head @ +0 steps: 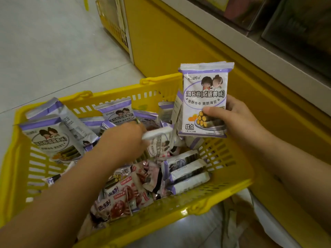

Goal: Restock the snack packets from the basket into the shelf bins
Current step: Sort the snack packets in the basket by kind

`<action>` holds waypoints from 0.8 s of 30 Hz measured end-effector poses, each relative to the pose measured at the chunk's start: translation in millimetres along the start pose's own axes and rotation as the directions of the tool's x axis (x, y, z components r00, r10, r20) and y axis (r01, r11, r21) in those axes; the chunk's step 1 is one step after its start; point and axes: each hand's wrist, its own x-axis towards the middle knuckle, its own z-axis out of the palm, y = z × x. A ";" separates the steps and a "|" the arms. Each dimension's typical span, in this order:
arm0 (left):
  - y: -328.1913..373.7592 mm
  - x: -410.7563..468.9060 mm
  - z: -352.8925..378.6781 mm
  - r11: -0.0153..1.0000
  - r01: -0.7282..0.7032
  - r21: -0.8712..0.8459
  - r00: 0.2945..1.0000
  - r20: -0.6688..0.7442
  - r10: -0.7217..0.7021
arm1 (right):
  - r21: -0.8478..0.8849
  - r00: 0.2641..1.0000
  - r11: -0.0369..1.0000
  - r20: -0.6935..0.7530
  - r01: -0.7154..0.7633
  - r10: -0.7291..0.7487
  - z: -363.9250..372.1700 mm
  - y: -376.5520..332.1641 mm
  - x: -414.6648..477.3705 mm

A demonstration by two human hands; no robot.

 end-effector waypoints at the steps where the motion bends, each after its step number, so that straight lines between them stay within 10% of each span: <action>1: -4.9 -0.7 -11.2 0.994 0.017 -0.106 1.000 0.005 -0.016 | 0.077 0.999 0.997 0.027 -0.023 0.021 2.2 -1.0 -2.2; 8: 3.9 -1.0 -25.8 0.453 -0.042 -0.891 0.967 -0.151 -0.207 | 0.459 0.967 0.862 0.221 -0.216 0.125 25.5 -7.7 -14.1; 17: 38.2 4.7 9.7 0.056 0.058 -0.997 0.996 0.062 0.063 | 0.379 0.936 0.897 0.339 -0.227 0.094 13.6 -5.0 -10.4; 19: 35.5 10.7 16.1 0.096 0.046 -0.994 0.997 0.052 0.060 | 0.282 0.972 0.951 0.228 -0.129 0.064 5.9 -8.6 -6.8; 24: 20.8 21.1 65.9 0.741 0.147 -0.655 0.968 0.248 0.028 | -0.117 0.986 0.979 0.017 0.165 -0.164 -11.6 -14.8 -1.7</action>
